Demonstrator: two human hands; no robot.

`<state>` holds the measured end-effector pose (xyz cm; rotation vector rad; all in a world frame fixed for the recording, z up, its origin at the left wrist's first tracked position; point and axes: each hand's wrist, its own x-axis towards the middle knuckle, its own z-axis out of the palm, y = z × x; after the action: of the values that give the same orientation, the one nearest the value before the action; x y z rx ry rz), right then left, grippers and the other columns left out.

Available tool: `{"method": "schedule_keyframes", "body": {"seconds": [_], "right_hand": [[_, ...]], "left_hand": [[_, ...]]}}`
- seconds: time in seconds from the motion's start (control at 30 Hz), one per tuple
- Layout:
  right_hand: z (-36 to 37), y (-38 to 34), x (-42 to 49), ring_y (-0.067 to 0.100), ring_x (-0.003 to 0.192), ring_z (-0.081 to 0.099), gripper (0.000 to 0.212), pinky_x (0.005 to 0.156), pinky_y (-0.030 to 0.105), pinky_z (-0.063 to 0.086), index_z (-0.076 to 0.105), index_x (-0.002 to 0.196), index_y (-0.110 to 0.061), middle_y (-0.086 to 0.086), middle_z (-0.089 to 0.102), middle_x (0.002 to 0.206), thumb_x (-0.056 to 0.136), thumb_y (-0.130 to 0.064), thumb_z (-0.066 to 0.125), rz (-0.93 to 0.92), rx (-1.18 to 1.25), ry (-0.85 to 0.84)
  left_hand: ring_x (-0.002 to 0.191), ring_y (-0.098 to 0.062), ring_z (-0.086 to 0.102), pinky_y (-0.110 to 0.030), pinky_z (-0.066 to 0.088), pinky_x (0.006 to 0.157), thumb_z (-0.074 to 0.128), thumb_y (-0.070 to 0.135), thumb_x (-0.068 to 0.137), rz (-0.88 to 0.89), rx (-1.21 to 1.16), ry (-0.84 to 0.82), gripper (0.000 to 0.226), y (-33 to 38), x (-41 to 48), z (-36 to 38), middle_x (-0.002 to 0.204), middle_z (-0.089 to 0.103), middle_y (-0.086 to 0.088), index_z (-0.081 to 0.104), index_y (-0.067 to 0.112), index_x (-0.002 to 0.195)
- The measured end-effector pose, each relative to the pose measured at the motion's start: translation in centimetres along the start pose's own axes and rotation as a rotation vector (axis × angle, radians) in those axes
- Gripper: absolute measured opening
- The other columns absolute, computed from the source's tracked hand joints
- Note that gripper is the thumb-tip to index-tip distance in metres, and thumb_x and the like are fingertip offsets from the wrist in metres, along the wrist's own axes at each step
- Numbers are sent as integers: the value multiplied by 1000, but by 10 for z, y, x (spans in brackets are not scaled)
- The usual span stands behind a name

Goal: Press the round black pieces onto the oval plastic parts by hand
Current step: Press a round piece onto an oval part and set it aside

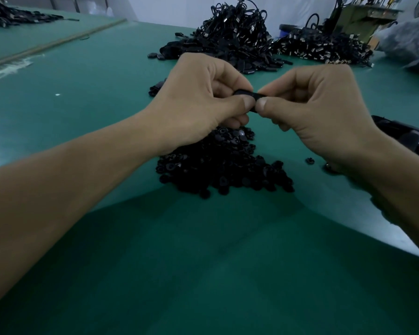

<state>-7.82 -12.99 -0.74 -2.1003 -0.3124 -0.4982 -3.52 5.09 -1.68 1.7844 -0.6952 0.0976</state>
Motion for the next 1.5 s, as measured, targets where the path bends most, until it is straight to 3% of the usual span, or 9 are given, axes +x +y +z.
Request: {"method": "schedule_keyframes", "body": {"seconds": [0.2, 0.4, 0.5, 0.57, 0.67, 0.83, 1.13, 1.3, 1.5], "right_hand": [[1, 5, 2, 2, 67, 66, 17, 61, 16, 51, 72, 93, -25, -9, 75, 75, 93, -8, 68, -19, 24, -1], [-12, 22, 10, 11, 75, 69, 33, 66, 25, 60, 70, 101, -29, -11, 71, 85, 95, -2, 51, 69, -228, 244], [-27, 34, 14, -1, 66, 63, 36, 55, 8, 49, 72, 106, -24, -4, 70, 92, 95, 0, 47, 142, -389, 319], [-32, 39, 14, 0, 79, 61, 41, 68, 3, 44, 72, 115, -15, 5, 71, 105, 93, 6, 45, 206, -541, 242], [-29, 47, 16, 33, 106, 62, 34, 99, 31, 47, 69, 120, -2, 19, 70, 116, 91, 4, 52, 246, -756, 20], [-23, 51, 20, 44, 121, 50, 42, 103, 47, 41, 60, 136, -14, 22, 59, 131, 101, -34, 50, 291, -1010, -204], [-25, 47, 15, 33, 105, 60, 19, 95, 40, 49, 71, 114, -21, 12, 68, 114, 98, -20, 62, 247, -805, -110], [-24, 48, 17, 30, 102, 60, 4, 91, 38, 48, 64, 96, -20, 10, 69, 101, 96, -16, 64, 290, -735, -75], [-26, 47, 19, 15, 81, 56, 27, 79, 22, 40, 69, 118, -11, -8, 59, 79, 92, -11, 70, 331, -671, -69]], "left_hand": [[69, -16, 75, -23, 60, 64, 73, 7, 90, -18, -3, 11, 6, -6, 7, -7, 73, 76, -7, 69, 11, 87], [65, -13, 69, -29, 62, 75, 78, 7, 86, -131, 24, 282, 17, -33, 14, -34, 62, 71, 4, 69, 17, 77], [62, -13, 70, -28, 61, 71, 79, 9, 86, -167, 43, 417, 16, -44, 19, -48, 68, 70, -1, 68, 19, 79], [63, -13, 72, -28, 62, 69, 78, 9, 86, -203, 88, 457, 18, -52, 21, -54, 71, 70, -4, 65, 21, 87], [70, -20, 75, -35, 64, 71, 74, 5, 87, -262, 168, 470, 28, -63, 22, -58, 71, 72, -6, 59, 27, 93], [78, -25, 76, -43, 63, 82, 70, -4, 85, -355, 178, 490, 27, -71, 29, -60, 81, 74, -8, 64, 22, 86], [92, -19, 71, -36, 58, 95, 76, 13, 86, -307, 213, 370, 27, -63, 27, -49, 103, 72, -5, 72, 19, 112], [75, -1, 68, -22, 58, 84, 69, 5, 88, -151, 273, 338, 26, -49, 20, -41, 84, 70, 11, 70, 31, 90], [76, 5, 66, -11, 54, 75, 68, 1, 88, -50, 356, 308, 30, -40, 14, -33, 84, 71, 12, 67, 30, 82]]}}
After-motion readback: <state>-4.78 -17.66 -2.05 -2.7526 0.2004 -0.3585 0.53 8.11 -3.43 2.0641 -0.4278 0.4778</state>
